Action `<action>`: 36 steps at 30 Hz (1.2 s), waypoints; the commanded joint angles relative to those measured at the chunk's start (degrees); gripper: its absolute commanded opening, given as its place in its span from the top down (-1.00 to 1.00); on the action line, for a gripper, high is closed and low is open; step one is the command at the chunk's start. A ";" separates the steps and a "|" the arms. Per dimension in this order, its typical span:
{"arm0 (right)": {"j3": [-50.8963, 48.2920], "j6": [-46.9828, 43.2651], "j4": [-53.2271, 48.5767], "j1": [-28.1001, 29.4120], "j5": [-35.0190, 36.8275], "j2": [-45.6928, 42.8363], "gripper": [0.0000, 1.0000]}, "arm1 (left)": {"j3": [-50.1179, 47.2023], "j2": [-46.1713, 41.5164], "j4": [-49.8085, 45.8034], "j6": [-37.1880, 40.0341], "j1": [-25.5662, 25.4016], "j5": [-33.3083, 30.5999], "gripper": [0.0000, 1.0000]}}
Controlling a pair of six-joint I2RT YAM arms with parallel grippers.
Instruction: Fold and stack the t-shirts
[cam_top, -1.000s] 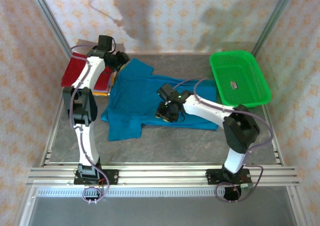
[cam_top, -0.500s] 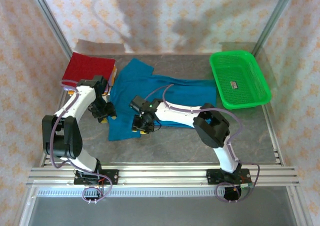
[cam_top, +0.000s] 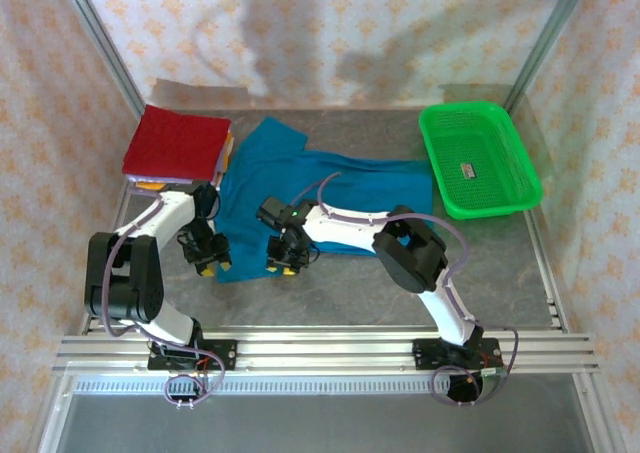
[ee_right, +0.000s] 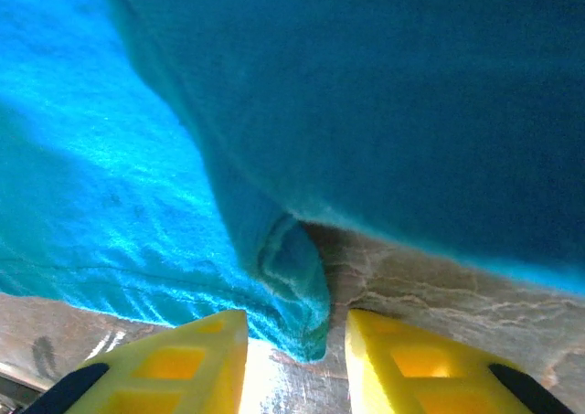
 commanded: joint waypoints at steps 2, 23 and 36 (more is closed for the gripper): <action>1.65 -0.71 -1.46 0.36 -0.41 1.44 0.41 | -2.87 2.56 3.15 -0.18 0.25 -0.49 0.34; 2.92 -1.48 -0.98 0.27 -0.78 2.18 0.84 | -3.52 9.13 10.63 -0.13 -0.39 -0.44 0.75; 4.80 -2.96 -2.18 -3.79 0.57 -2.52 1.00 | 15.94 3.88 3.33 -2.43 -0.54 6.03 1.00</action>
